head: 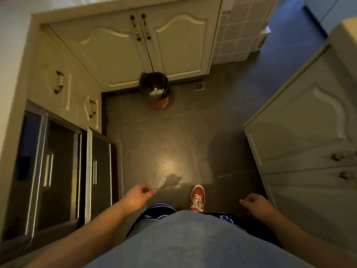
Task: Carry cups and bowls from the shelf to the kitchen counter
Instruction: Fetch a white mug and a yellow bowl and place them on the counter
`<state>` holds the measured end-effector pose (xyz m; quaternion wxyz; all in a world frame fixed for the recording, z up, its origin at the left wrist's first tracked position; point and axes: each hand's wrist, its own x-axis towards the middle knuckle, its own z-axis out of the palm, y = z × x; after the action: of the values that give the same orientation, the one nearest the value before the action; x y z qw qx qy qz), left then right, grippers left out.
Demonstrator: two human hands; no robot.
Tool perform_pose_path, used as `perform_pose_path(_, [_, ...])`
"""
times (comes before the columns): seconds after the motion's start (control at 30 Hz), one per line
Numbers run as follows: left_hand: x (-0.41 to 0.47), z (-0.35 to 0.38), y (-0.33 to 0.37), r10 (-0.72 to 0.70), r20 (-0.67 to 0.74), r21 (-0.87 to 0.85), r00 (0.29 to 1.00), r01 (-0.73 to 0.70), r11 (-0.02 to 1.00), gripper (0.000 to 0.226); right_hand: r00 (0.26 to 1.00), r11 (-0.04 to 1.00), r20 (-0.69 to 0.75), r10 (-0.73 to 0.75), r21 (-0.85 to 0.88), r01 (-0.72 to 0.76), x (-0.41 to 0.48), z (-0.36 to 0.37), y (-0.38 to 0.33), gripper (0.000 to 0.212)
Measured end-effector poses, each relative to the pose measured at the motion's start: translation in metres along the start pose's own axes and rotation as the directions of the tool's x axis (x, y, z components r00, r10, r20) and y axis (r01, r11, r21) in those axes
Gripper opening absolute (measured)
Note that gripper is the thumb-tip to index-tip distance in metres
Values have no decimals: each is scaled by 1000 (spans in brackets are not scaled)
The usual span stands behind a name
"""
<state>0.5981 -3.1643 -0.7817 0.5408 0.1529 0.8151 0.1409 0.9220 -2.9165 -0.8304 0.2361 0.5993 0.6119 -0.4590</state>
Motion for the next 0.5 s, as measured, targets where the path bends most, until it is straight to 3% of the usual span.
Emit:
perform_pose_path(0.27, [50,-69,2,-164,-49,-34,985,162,986,19,981,979,-1,-192,-74,191,88,-62,-163,21])
perform_pose_path(0.5, [144,-161,51,-139,-41,4,989,139,990,19,985,984,-20,-173,-45,172,145,-93,-269,18])
